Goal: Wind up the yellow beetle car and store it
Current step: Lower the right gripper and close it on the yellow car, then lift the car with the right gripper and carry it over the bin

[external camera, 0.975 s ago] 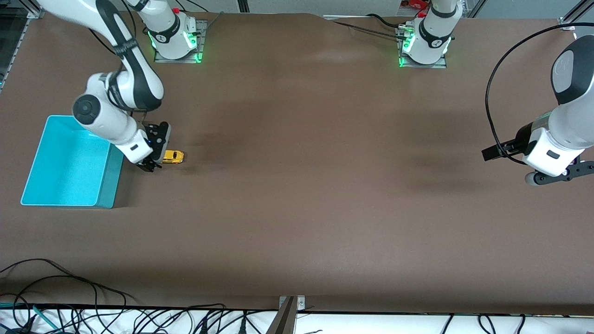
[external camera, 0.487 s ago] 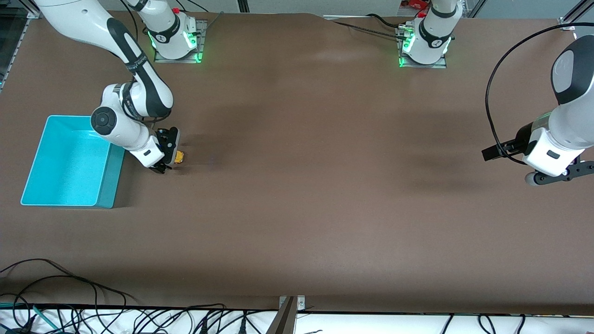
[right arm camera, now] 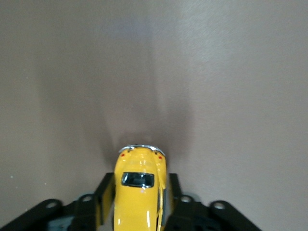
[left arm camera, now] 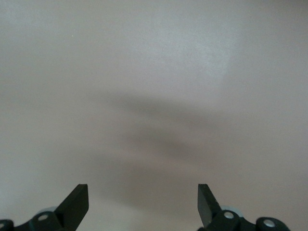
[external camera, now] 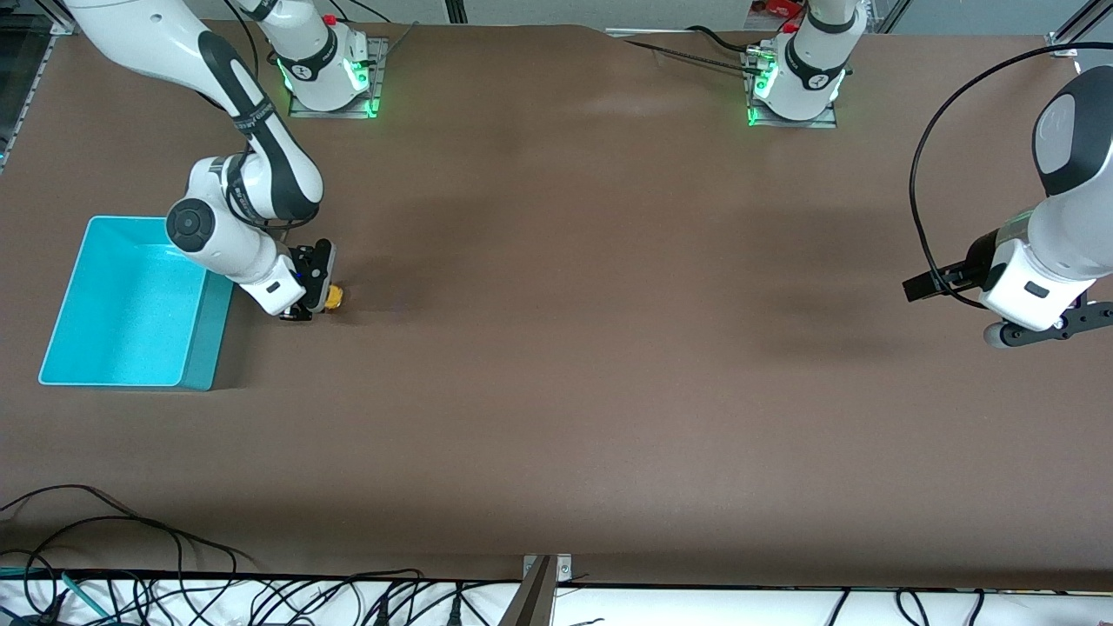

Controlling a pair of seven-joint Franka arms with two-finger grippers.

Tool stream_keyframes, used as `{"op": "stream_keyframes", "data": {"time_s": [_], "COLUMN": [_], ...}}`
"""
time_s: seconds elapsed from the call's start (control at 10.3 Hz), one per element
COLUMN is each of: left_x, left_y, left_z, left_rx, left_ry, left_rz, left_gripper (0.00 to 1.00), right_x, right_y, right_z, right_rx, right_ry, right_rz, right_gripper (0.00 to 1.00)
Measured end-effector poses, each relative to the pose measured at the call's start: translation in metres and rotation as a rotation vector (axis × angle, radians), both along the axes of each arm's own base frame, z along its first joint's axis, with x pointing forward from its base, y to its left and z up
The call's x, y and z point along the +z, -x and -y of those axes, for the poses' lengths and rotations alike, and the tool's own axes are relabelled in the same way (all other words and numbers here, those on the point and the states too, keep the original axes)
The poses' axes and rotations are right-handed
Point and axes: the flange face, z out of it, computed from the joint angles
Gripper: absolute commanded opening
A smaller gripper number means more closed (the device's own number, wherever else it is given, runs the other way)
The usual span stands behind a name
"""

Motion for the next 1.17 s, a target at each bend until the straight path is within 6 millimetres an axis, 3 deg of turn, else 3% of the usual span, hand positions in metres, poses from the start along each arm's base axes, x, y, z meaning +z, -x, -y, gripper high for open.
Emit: {"op": "stream_keyframes", "data": {"time_s": [0.1, 0.19, 0.39, 0.78, 1.17], "left_x": [0.0, 0.0, 0.0, 0.0, 0.0], "left_y": [0.0, 0.0, 0.0, 0.0, 0.0], "left_z": [0.0, 0.0, 0.0, 0.0, 0.0], "left_rx": [0.0, 0.0, 0.0, 0.0, 0.0], "left_ry": [0.0, 0.0, 0.0, 0.0, 0.0], "left_rz": [0.0, 0.0, 0.0, 0.0, 0.0], "left_gripper": [1.0, 1.0, 1.0, 1.0, 1.0], "right_x": [0.009, 0.016, 0.023, 0.027, 0.082], "right_y": [-0.001, -0.002, -0.002, -0.003, 0.001], "right_z": [0.0, 0.0, 0.0, 0.0, 0.002], "right_rx": [0.003, 0.011, 0.019, 0.019, 0.009], "right_ry": [0.001, 0.001, -0.001, -0.003, -0.005], "right_rz": [0.007, 0.014, 0.021, 0.025, 0.004], "right_gripper": [0.0, 0.11, 0.0, 0.0, 0.0]}}
